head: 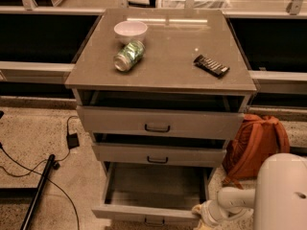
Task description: Open bottom drawer
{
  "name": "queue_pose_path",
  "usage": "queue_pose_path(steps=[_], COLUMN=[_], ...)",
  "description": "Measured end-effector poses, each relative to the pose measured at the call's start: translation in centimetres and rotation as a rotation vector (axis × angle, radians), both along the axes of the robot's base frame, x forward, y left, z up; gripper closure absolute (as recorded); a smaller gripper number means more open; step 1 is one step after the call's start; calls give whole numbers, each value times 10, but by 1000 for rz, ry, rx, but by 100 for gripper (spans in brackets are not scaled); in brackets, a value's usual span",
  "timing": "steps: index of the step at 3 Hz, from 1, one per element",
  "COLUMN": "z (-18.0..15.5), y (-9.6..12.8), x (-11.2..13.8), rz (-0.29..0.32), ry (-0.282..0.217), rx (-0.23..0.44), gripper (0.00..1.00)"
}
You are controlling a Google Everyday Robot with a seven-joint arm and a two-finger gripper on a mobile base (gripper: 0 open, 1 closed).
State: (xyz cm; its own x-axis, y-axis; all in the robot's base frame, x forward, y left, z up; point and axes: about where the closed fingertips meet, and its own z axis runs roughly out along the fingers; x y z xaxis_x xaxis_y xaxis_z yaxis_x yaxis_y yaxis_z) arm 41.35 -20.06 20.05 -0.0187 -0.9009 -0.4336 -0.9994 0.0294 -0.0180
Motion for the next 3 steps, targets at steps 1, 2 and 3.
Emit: queue_pose_path(steps=[1, 2, 3], z=[29, 56, 53], y=[10, 45, 68], x=[-19, 1, 37], rz=[15, 54, 63], ry=[-8, -54, -94], rx=[9, 44, 79], gripper=[49, 52, 65])
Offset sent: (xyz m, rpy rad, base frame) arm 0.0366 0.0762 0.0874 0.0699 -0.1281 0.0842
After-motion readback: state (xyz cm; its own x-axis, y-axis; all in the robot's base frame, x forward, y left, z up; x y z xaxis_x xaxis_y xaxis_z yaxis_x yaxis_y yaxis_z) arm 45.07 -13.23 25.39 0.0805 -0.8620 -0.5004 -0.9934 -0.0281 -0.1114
